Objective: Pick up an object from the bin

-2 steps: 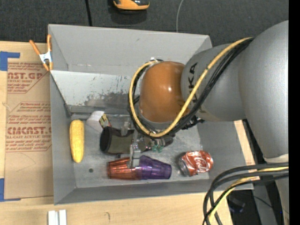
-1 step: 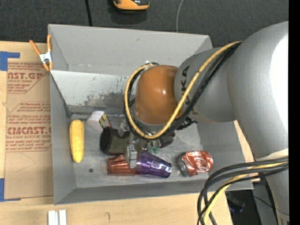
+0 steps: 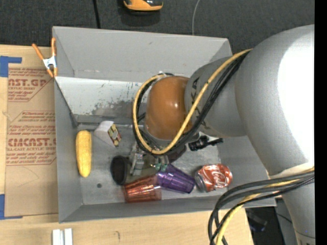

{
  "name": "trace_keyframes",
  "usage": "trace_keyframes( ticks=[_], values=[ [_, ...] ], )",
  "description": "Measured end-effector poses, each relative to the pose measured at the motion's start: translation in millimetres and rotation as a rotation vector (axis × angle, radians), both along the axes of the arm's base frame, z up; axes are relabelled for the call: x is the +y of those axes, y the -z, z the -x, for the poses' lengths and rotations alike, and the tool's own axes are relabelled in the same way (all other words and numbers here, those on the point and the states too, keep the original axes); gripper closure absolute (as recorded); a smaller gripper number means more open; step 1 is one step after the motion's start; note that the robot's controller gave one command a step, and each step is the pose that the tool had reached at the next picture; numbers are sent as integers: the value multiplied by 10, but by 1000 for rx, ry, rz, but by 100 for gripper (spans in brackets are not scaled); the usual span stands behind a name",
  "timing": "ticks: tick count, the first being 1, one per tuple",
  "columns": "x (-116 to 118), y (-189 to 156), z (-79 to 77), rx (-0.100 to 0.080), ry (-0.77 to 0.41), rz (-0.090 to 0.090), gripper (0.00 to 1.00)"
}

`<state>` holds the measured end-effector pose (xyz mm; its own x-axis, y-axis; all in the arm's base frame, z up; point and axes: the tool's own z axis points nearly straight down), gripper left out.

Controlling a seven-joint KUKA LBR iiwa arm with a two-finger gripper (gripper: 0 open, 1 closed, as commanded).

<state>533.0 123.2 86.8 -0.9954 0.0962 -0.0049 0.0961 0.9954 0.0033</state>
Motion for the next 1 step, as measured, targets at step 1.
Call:
trace_keyframes(
  ticks=[1],
  values=[
    [2,-7,-14,-6,1,-1,0]
  ],
)
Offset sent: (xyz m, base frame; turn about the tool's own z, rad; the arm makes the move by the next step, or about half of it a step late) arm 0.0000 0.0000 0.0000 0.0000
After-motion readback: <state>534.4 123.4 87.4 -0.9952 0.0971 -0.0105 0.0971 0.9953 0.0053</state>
